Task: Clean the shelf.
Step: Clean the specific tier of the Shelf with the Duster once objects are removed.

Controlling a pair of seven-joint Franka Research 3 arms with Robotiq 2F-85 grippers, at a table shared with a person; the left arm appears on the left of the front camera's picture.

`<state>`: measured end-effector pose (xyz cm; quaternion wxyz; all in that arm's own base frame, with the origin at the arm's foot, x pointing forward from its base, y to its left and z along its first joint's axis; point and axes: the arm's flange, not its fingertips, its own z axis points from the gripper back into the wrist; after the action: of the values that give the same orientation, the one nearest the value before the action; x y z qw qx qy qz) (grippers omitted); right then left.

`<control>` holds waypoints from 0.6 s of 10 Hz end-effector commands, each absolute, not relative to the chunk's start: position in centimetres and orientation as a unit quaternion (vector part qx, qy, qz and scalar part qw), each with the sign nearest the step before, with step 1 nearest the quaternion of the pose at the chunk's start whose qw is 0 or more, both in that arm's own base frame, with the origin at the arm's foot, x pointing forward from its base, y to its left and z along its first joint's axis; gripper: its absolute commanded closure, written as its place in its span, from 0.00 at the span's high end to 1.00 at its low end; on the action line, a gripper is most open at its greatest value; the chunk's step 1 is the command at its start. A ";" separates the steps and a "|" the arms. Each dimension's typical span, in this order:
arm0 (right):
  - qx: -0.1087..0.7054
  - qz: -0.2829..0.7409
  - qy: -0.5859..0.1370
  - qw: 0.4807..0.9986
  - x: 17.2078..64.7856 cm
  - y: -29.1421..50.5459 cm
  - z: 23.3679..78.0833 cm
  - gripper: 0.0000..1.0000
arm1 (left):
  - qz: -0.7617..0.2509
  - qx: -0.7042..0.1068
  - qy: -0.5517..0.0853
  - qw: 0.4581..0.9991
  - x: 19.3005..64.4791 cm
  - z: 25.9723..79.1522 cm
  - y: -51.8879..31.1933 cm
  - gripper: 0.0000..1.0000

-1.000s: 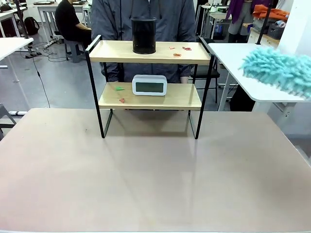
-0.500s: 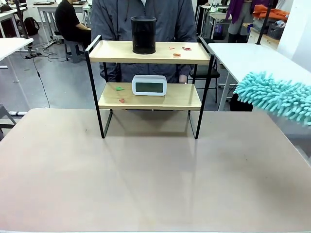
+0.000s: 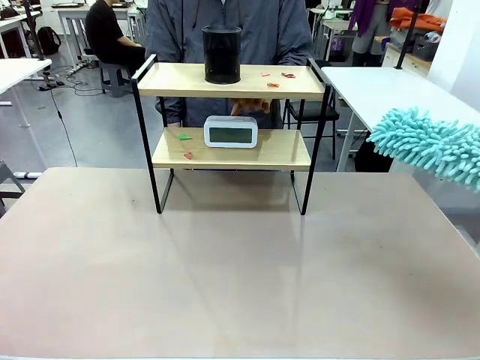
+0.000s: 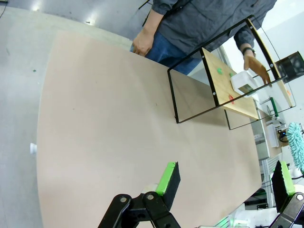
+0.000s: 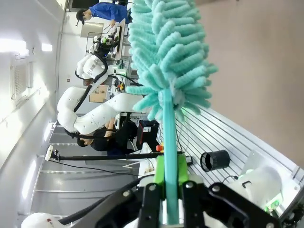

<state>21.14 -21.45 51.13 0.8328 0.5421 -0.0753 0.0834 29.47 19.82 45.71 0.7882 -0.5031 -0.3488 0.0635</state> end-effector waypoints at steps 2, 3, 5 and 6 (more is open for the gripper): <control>0.552 0.079 -0.077 0.826 21.0 -21.4 51.8 0.00 | 0.056 -0.505 -0.360 0.782 29.4 45.6 19.7 1.00; 0.552 0.079 -0.077 0.826 21.0 -21.4 51.8 0.00 | 0.056 -0.505 -0.360 0.782 29.4 45.6 19.7 1.00; 0.552 0.079 -0.077 0.826 21.0 -21.4 51.8 0.00 | 0.056 -0.505 -0.360 0.782 29.4 45.6 19.7 1.00; 0.552 0.079 -0.077 0.826 21.0 -21.4 51.8 0.00 | 0.056 -0.505 -0.360 0.782 29.4 45.6 19.7 1.00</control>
<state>21.14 -21.44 51.12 0.8326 0.5423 -0.0751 0.0835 29.46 19.81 45.71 0.7881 -0.5032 -0.3487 0.0633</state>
